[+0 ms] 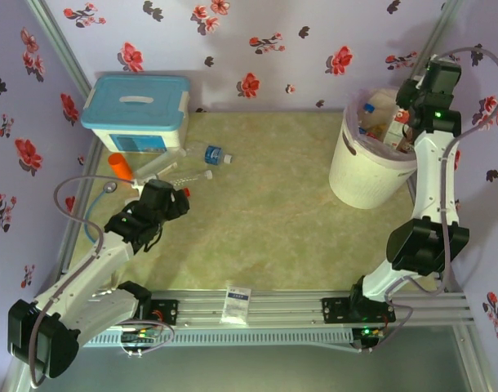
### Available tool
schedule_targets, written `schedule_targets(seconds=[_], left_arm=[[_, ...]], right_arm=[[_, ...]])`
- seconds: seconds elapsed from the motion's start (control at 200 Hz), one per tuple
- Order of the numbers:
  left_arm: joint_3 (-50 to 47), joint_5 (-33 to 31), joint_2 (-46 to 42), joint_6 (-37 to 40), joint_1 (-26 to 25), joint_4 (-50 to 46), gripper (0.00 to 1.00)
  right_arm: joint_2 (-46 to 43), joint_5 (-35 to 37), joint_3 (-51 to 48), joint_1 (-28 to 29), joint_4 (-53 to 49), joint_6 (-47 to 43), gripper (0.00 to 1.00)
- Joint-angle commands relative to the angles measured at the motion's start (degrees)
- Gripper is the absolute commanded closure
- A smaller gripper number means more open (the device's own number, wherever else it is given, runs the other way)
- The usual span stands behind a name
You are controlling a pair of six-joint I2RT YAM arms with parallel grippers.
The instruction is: Put the plastic bottles in the bin
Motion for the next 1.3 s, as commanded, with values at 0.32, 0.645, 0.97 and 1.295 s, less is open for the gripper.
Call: schedule_targets(seconds=[0.32,0.645,0.97,1.295], left_arm=[[-1.88,0.42,0.59,-1.78,0.9,2.21,0.05],[-3.2,0.49,-0.7,-1.85,1.19,1.77,0.05],[-3.62,0.89,-0.54,-1.92,1.64,2.29,0.04],[-3.31,0.92,-0.58,-1.12,1.9,1.67,0.04]], right_arm=[[-7.68,-9.94,-7.62,-1.0,9.59,14.4,0.73],[-2.05,-15.49,-9.52,-0.14,11.94,17.56,0.72],[0.84,-13.35,-9.98,2.39,3.76,11.84,0.67],[-6.29,-5.64,-11.5,2.34,-1.49,10.31,0.21]])
